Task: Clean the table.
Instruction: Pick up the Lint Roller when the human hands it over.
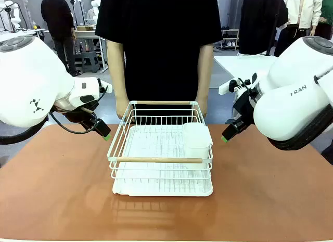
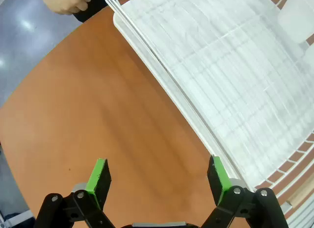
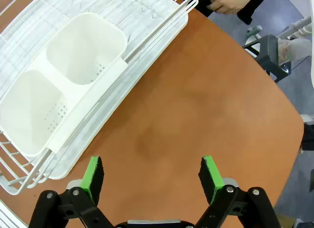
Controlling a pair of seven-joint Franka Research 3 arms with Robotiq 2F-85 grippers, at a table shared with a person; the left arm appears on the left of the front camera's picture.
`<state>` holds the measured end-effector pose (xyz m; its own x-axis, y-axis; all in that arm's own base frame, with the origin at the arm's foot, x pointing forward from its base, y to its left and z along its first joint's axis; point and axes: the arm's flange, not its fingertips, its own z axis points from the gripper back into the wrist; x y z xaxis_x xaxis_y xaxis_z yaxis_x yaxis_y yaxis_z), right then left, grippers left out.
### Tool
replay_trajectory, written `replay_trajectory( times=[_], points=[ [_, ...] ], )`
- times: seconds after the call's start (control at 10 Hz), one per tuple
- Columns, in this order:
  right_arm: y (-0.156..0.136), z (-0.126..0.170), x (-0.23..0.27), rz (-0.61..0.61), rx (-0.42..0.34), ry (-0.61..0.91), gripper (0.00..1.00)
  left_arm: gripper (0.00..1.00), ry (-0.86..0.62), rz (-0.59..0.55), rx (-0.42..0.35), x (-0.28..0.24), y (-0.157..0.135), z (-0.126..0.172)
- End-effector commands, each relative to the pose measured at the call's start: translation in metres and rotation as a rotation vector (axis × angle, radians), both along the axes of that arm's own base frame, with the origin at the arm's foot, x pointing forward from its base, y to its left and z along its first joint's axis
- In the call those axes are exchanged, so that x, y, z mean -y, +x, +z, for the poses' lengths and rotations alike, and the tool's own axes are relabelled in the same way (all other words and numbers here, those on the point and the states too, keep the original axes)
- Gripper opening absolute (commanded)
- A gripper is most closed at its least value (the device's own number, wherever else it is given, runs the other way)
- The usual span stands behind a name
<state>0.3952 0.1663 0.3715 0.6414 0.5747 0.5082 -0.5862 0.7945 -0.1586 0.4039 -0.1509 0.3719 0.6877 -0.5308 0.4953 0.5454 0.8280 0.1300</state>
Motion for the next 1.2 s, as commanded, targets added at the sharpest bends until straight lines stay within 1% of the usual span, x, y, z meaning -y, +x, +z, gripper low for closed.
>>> replay_trajectory(
  times=[0.0,1.1],
  points=[
    [0.0000,0.0000,0.0000,0.000,0.000,0.000,1.00,1.00,0.000,0.000,0.000,0.0002,-0.0001,0.0000],
    [0.0000,0.0000,0.0000,0.000,0.000,0.000,1.00,1.00,0.000,0.000,0.000,0.0002,-0.0001,0.0000]
  ],
)
